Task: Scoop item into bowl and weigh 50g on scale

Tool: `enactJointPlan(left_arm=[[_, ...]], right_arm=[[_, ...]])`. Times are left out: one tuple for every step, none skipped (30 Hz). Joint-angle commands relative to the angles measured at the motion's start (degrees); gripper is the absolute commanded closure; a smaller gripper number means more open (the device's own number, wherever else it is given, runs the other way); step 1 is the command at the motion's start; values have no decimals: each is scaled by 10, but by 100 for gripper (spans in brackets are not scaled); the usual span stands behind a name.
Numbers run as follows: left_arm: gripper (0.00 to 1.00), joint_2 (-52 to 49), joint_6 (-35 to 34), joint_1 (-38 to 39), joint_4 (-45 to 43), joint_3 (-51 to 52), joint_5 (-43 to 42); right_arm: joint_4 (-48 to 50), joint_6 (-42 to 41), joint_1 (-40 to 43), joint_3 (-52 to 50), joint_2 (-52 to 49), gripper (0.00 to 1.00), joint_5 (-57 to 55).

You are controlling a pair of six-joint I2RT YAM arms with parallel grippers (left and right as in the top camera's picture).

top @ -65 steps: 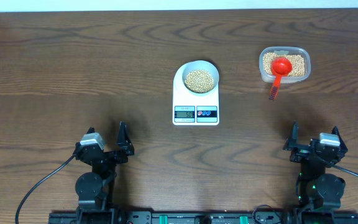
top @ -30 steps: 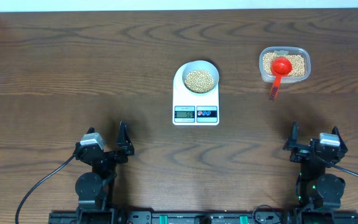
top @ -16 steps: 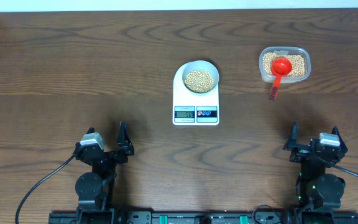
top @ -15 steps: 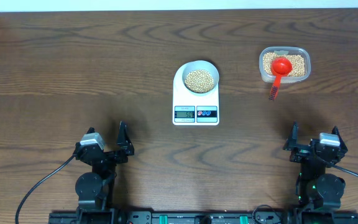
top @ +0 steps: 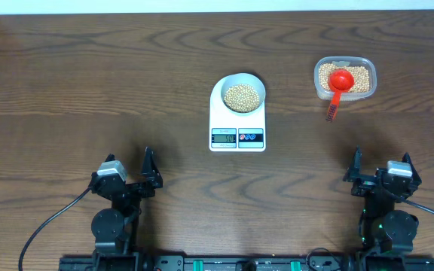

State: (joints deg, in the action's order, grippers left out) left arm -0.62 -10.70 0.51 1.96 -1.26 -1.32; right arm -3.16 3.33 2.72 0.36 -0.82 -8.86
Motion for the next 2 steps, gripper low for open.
enactJointPlan(left_arm=[[7, 3, -1, -2, 23, 10, 14], [7, 3, -1, -2, 23, 10, 14]], right_arm=[[-1, -7, 3, 0, 5, 1, -11], [-1, -7, 3, 0, 5, 1, -11]])
